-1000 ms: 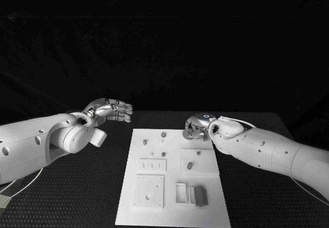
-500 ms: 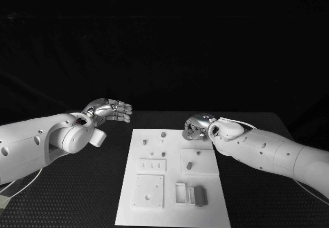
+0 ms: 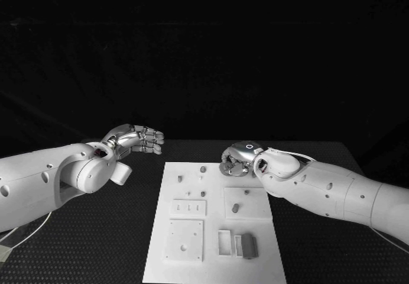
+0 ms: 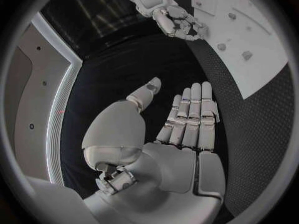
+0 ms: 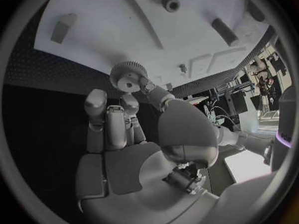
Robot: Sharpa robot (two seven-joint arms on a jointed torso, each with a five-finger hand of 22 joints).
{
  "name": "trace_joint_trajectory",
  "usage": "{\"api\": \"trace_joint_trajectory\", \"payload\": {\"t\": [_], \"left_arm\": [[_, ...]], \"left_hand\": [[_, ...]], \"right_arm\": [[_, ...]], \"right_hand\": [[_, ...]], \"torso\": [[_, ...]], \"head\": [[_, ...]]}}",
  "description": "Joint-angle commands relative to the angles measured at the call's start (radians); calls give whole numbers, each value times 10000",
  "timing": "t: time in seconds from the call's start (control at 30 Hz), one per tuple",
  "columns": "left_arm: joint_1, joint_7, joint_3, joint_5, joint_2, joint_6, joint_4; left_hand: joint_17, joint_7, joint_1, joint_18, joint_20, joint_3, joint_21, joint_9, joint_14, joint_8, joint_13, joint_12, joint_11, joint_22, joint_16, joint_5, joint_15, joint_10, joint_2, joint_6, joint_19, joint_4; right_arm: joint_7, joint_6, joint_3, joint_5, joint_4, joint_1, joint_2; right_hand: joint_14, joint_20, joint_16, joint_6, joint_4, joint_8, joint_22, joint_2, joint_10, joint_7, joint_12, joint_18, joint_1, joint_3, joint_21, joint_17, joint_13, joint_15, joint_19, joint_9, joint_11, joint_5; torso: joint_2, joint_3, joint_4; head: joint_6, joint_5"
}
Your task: Assemble the parts on the task board
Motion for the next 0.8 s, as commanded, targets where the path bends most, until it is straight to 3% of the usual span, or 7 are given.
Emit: {"api": "trace_joint_trajectory", "payload": {"t": [0.03, 0.27, 0.8], "left_arm": [[11, 108, 9, -21, 4, 92, 27], [12, 104, 9, -21, -5, 89, 36], [12, 107, 9, -21, -18, 73, 57]], "left_hand": [[17, 180, -15, 135, -5, -19, -61, -6, 24, -30, -9, -36, 2, -1, -66, -39, 50, -37, -2, -37, -63, -7], [20, 181, -17, 135, -5, -20, -61, -7, 26, -29, -10, -36, 2, -1, -70, -39, 50, -38, -3, -37, -64, -7], [26, 181, -17, 136, -4, -20, -60, -7, 28, -30, -11, -35, 3, -2, -78, -39, 50, -40, -9, -38, -66, -7]], "right_arm": [[-305, -146, 20, -632, 368, 29, -51], [-386, -41, 43, -679, 970, 59, 61], [-422, 221, 43, -620, 832, 59, 327]], "right_hand": [[-6, -9, -24, 180, 60, 51, 153, -82, -5, 171, -49, 1148, -12, 23, 23, 33, -19, -76, 95, 32, -43, -19], [-12, -10, -33, 179, 72, 46, 149, -121, -6, 169, -73, 1148, -9, 32, 22, 14, -40, -79, 103, 32, -45, -19], [-39, -7, -58, 167, 94, 33, 142, -159, -16, 171, -112, 1148, -8, 45, 11, -36, -71, -80, 104, 30, -44, -19]], "torso": [[5, -4, 17], [15, 1, 2], [13, 3, 11]], "head": [[14, 7], [23, 27], [16, 41]]}}
